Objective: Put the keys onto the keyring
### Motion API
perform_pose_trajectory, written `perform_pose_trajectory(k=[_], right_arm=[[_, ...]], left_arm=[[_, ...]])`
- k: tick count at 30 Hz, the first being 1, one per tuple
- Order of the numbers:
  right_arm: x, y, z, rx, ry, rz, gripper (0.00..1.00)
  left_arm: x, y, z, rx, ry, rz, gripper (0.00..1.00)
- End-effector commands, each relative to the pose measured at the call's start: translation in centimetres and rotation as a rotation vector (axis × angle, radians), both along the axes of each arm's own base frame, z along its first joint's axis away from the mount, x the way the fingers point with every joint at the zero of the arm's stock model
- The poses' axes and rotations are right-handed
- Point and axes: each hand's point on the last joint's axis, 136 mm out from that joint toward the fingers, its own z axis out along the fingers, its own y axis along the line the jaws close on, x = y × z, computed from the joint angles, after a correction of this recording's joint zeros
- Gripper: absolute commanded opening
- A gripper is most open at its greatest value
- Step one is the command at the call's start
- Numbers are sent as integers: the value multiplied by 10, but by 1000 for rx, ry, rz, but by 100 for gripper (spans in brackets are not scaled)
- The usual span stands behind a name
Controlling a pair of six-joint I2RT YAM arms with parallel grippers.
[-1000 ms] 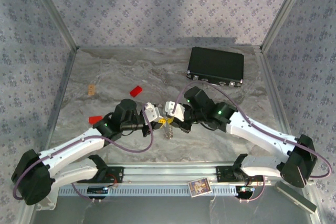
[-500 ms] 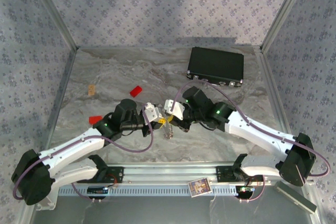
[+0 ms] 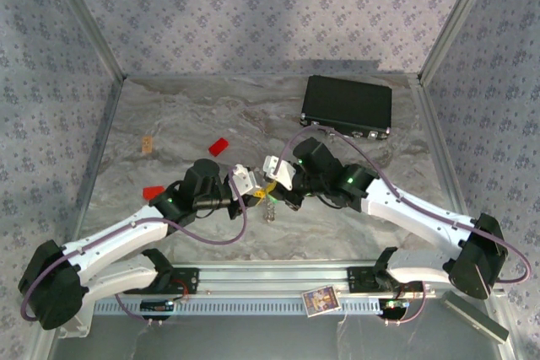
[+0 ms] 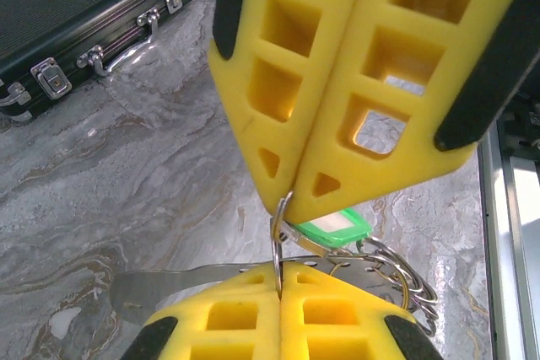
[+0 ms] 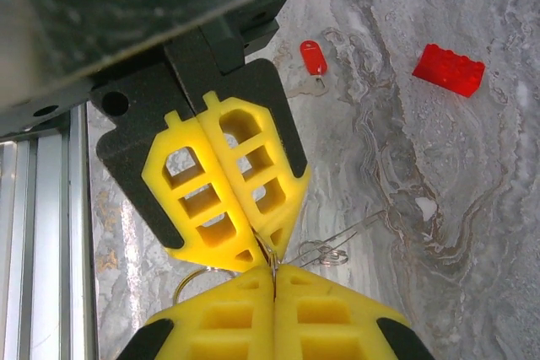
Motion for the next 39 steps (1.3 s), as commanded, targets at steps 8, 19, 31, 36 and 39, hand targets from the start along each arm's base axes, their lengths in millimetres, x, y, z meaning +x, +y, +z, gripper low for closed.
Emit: perform_pose_trajectory(k=[8, 19, 31, 36, 39], right_arm=[[12, -4, -1, -33, -11, -78, 0], [17, -19, 0, -66, -24, -125, 0], [17, 0, 3, -9, 25, -125, 0], [22, -2, -4, -17, 60, -164, 0], [26, -4, -3, -13, 78, -195, 0]], left_arm=[[-2, -8, 25, -57, -38, -34, 0], [-1, -5, 27, -61, -27, -4, 0], [2, -6, 26, -70, -30, 5, 0], [5, -3, 28, -88, -50, 32, 0], [6, -1, 28, -86, -62, 47, 0]])
